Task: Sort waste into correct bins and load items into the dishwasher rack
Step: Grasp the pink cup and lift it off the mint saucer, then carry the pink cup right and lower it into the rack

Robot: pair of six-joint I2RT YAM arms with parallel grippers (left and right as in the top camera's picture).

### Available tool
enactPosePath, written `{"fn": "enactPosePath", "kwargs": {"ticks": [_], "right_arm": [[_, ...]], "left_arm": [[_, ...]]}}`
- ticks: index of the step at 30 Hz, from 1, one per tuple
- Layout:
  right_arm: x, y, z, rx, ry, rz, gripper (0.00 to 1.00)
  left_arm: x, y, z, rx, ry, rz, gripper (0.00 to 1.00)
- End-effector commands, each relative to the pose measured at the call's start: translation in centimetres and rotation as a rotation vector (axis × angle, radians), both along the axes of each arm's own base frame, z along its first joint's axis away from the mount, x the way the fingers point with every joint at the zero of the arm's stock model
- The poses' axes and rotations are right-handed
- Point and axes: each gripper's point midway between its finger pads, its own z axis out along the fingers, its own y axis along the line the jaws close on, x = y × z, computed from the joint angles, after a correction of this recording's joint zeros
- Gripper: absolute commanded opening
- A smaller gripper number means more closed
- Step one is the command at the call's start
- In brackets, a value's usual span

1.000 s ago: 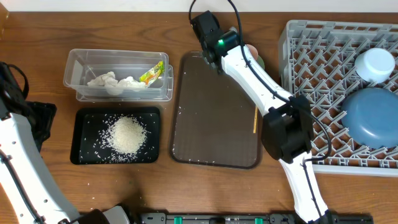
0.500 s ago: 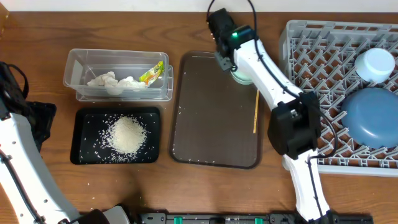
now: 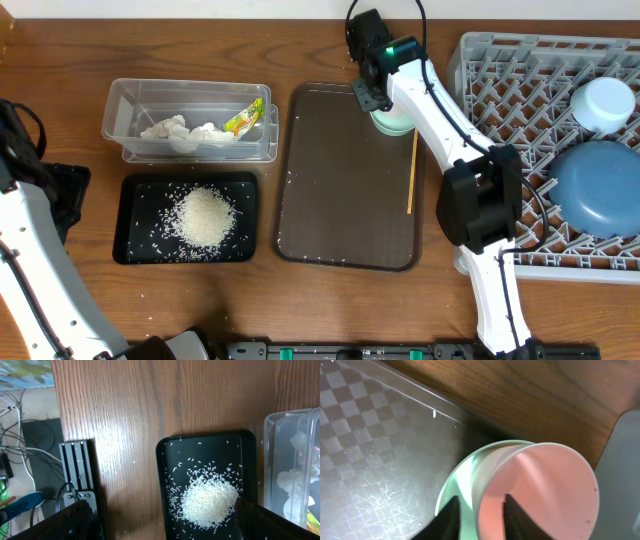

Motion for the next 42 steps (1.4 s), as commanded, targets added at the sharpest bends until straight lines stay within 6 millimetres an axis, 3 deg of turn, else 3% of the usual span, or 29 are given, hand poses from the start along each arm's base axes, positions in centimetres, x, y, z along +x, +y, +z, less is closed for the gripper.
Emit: {"fn": "enactPosePath", "kwargs": {"ticks": [1,5,11,14,19,22,26,30,35,39,42], "right_arm": [[-0.2,0.7,0.3,0.027,-0.002,-0.006,0.18],[-0.2,0.7,0.4,0.031,-0.003,-0.017,0.01],[-0.1,0.8,2.6,0.055,-0.042,-0.029,0.01],[-0.1,0.5,6.0,0.089,-0.098,-0.036,0.01],[-1.0,-0.9,13.5,0.195,-0.192,-0.041,0.01],[-2.7,-3.1,17.9,0.272,-0.216,-0.054,0.01],[-4.7,-7.7,20.8,0.352,-0.196,-0.116,0.01],[-4.8,-11.3,22.0,0.558,-0.158,-0.14,0.01],[-5.2,-14.7,22.0,0.877,-0.093,-0.064,0.01],[-5.9,-16.6,21.5,1.09,-0.096,0.036,0.01],[-5.9,-18.3,20.0,1.195,-0.113,0.045,0.01]], "left_arm": [[-0.1,0.2,0.1,0.006,0.001,0.021,0.94],[-0.1,0.2,0.1,0.006,0.001,0.021,0.94],[-0.1,0.2,0.1,0.006,0.001,0.021,0.94],[-0.1,0.2,0.1,0.006,0.001,0.021,0.94],[-0.1,0.2,0.1,0.006,0.001,0.021,0.94],[-0.1,0.2,0.1,0.006,0.001,0.021,0.94],[-0.1,0.2,0.1,0.006,0.001,0.021,0.94],[-0.1,0.2,0.1,0.006,0.001,0.021,0.94],[-0.1,0.2,0.1,0.006,0.001,0.021,0.94],[-0.1,0.2,0.1,0.006,0.001,0.021,0.94],[-0.1,0.2,0.1,0.006,0.001,0.021,0.94]]}}
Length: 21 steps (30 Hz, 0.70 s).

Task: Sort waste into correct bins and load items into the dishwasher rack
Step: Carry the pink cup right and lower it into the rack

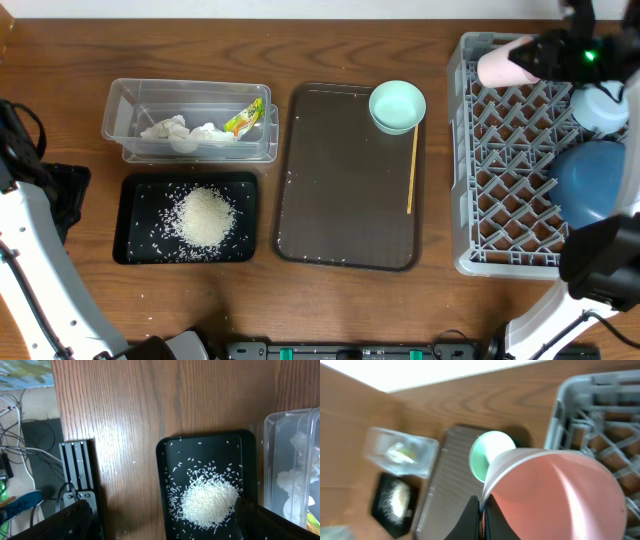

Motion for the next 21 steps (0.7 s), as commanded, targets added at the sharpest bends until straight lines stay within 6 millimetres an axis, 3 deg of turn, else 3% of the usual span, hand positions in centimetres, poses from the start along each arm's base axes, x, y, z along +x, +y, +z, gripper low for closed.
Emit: {"fn": "enactPosePath", "kwargs": {"ticks": [1,7,15,18,21], "right_arm": [[-0.8,0.9,0.6,0.253,-0.101,0.129,0.01],[-1.6,-1.9,-2.8,0.435,-0.102,0.085,0.01],[-2.9,-7.3,-9.1,0.429,-0.044,-0.095,0.01],[-3.1,-8.4,-10.3,0.45,-0.043,-0.138,0.01],[-3.2,-8.6,-9.9,0.499,-0.087,-0.121,0.01]], "left_arm": [[-0.1,0.2,0.0,0.005,0.001,0.021,0.94],[-0.1,0.2,0.0,0.005,0.001,0.021,0.94],[-0.1,0.2,0.0,0.005,0.001,0.021,0.94],[-0.1,0.2,0.0,0.005,0.001,0.021,0.94],[-0.1,0.2,0.0,0.005,0.001,0.021,0.94]]}}
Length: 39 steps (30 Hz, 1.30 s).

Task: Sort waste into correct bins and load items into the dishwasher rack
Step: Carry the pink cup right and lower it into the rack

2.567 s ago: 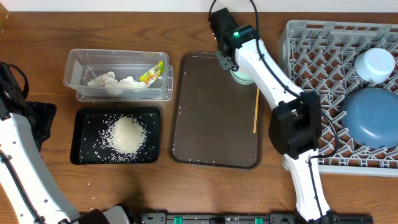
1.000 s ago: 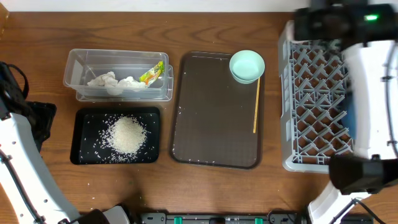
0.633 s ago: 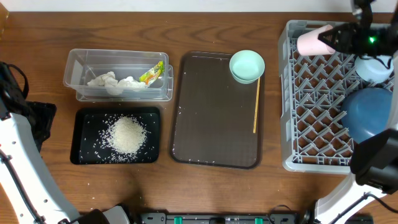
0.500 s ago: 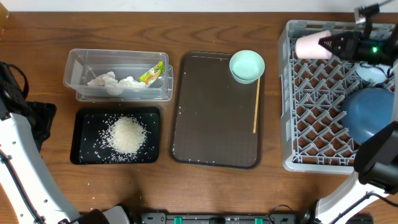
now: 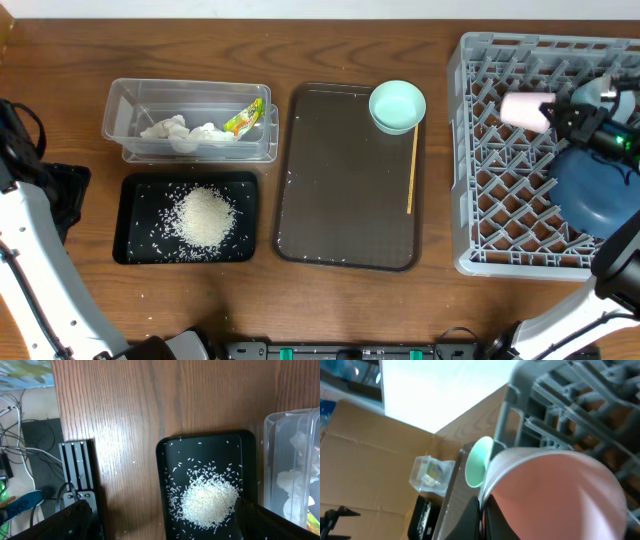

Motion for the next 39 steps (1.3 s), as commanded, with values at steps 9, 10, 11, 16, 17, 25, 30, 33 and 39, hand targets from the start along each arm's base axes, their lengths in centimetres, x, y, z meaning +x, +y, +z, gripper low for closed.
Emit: {"fn": "enactPosePath", "kwargs": {"ticks": [9,10,11,16,17,25,30,33,39], "right_arm": [[1.3,0.1,2.7,0.1,-0.11,0.041,0.01],[1.6,0.0,2.7,0.099,-0.117,0.04,0.01],[2.0,-0.1,2.6,0.102,-0.121,0.039,0.01],[3.6,0.4,0.7,0.141,-0.095,0.054,0.01],[3.8,0.5,0.2,0.153,-0.083,0.057,0.01],[4.6,0.7,-3.4,0.23,0.008,0.056,0.01],[4.8,-0.5,-2.6,0.222,-0.021,0.036,0.01],[5.0,-1.3,-1.8,0.233,-0.025,0.018,0.01],[5.0,-2.8,1.0,0.247,-0.069,0.006,0.01]], "left_arm": [[-0.1,0.2,0.0,0.006,0.001,0.02,0.94],[-0.1,0.2,0.0,0.006,0.001,0.021,0.94],[-0.1,0.2,0.0,0.006,0.001,0.02,0.94],[-0.1,0.2,0.0,0.006,0.001,0.021,0.94],[-0.1,0.2,0.0,0.006,0.001,0.021,0.94],[-0.1,0.2,0.0,0.006,0.001,0.021,0.94],[-0.1,0.2,0.0,0.006,0.001,0.021,0.94],[-0.1,0.2,0.0,0.006,0.001,0.021,0.94],[-0.1,0.2,0.0,0.006,0.001,0.021,0.94]]}}
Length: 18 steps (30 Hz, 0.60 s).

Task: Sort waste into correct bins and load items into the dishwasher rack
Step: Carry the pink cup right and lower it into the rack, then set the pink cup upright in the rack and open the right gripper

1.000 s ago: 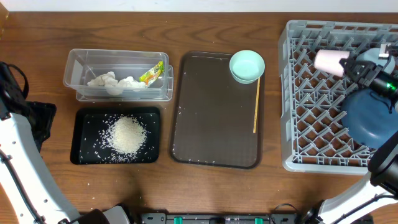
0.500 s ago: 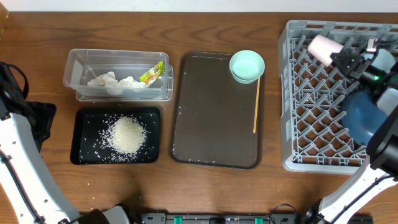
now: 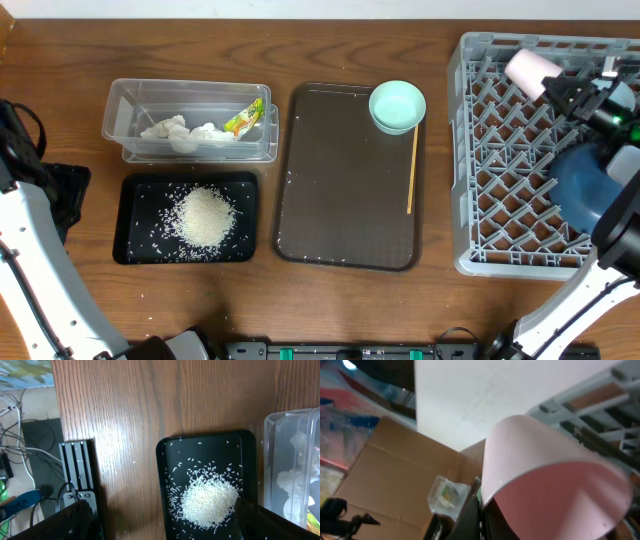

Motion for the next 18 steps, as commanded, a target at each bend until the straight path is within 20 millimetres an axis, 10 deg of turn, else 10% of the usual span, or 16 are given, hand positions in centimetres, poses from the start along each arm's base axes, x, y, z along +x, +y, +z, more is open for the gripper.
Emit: {"fn": "enactPosePath", "kwargs": {"ticks": [1,18], "right_arm": [[-0.6,-1.2,0.7,0.092,0.087,-0.003,0.01],[-0.2,0.7,-1.2,0.108,0.147,0.021,0.01]], "left_arm": [[-0.1,0.2,0.0,0.005,0.001,0.021,0.94],[-0.1,0.2,0.0,0.005,0.001,0.021,0.94]]}}
